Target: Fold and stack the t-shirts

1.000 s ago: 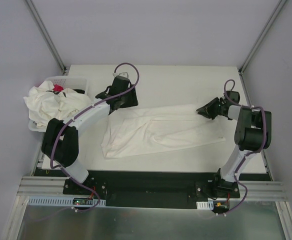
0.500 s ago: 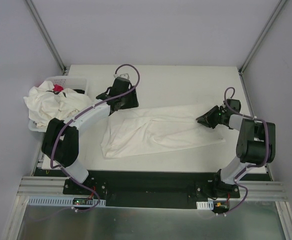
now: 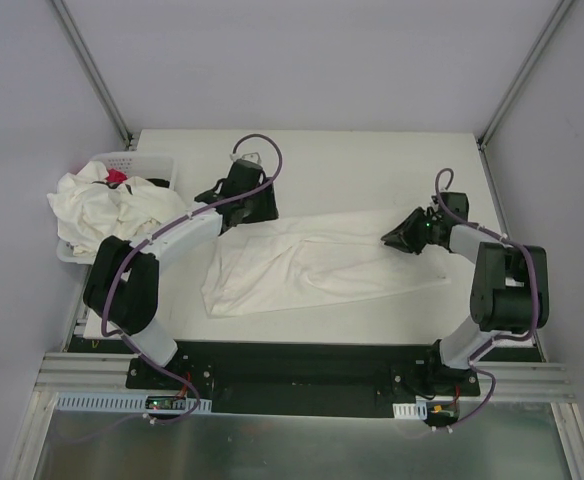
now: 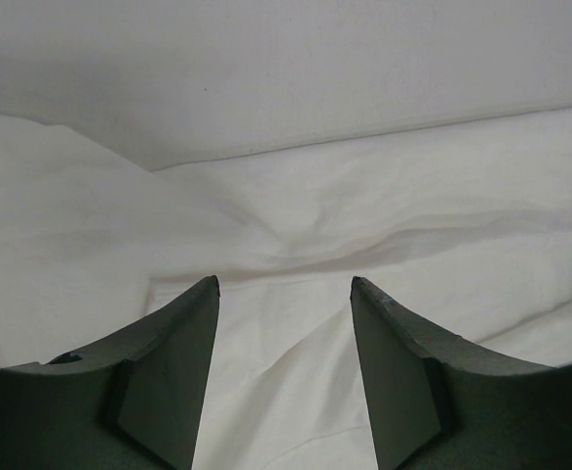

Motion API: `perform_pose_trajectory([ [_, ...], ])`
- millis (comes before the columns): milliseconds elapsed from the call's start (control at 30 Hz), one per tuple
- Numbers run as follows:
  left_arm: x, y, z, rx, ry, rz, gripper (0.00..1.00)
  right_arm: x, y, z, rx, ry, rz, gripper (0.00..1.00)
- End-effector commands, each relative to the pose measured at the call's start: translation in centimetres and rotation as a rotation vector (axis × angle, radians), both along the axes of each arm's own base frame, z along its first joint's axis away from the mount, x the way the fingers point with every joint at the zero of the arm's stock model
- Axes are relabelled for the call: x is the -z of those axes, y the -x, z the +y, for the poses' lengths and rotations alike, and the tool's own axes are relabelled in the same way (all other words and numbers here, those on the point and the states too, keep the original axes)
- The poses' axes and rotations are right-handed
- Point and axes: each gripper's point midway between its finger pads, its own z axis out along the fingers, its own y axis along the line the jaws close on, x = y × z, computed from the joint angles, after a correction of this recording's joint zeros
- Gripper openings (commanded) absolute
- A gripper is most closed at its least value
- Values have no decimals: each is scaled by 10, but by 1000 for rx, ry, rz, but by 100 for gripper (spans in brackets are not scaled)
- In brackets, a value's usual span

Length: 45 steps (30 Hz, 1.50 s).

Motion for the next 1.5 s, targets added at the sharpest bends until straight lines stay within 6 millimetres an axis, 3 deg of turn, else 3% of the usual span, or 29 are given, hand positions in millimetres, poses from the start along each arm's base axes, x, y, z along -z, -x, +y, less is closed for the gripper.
perform_pose_trajectory([
  [0,-7,9,-5,25,8,-28,55,-20,-38,38,-69,-8,-75,24],
  [33,-5,11,-5,25,7,-25,55,-10,-40,45,-80,-16,-48,24],
  [67,-6,13,-5,27,7,-27,55,-16,-52,53,-92,-23,-76,24],
  [133,-4,16,-5,30,7,-22,55,-3,-53,72,-122,-35,-33,24],
  [167,-5,17,-5,31,7,-24,55,-9,-64,81,-133,-50,-64,23],
  [300,-6,22,-5,38,7,-27,55,0,-69,109,-172,-71,-47,23],
  [467,-5,25,-1,35,-7,-32,55,10,-73,126,-183,-79,-29,23],
  [667,-5,24,-1,37,-11,-34,55,4,-71,146,-218,-90,-42,23],
  [1167,6,25,2,26,-30,-14,55,3,-36,198,-343,-114,-20,23],
  [1467,8,26,3,26,-34,-11,55,18,8,191,-371,-102,30,23],
])
